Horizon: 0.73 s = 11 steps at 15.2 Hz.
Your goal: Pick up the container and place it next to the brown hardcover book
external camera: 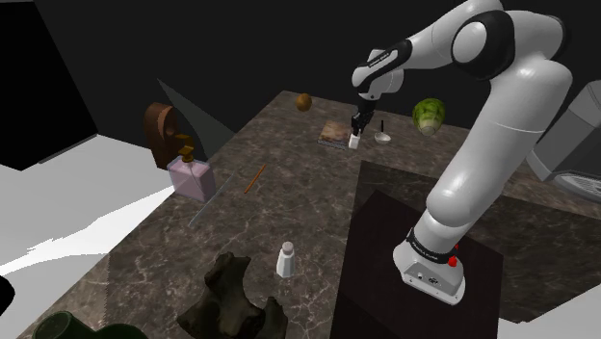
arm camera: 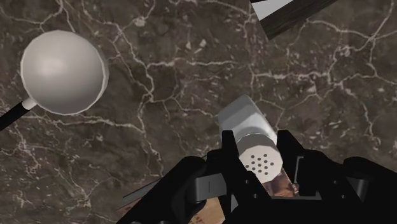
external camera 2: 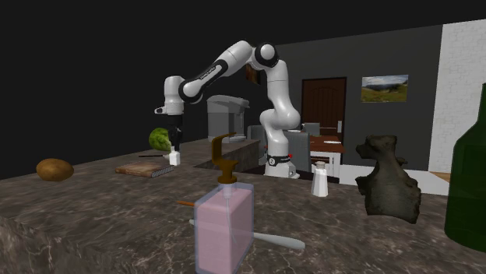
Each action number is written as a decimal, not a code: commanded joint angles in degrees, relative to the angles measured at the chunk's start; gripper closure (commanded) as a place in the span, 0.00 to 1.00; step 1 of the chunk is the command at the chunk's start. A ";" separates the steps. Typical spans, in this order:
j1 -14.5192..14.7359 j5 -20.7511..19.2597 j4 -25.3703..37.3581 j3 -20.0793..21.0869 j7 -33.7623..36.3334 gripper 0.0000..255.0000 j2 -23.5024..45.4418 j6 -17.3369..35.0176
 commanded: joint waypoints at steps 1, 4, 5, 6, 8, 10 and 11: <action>0.00 0.10 -0.09 0.01 -0.06 1.00 0.16 0.27; 0.00 0.10 -0.09 0.01 -0.06 1.00 0.16 0.27; 0.00 0.10 -0.09 0.01 -0.06 1.00 0.16 0.27; 0.00 0.10 -0.09 0.01 -0.06 1.00 0.16 0.27; 0.00 0.10 -0.09 0.01 -0.06 0.00 0.16 0.27; 0.00 0.10 -0.09 0.01 -0.06 0.00 0.16 0.27; 0.00 0.10 -0.09 0.01 -0.06 0.00 0.16 0.27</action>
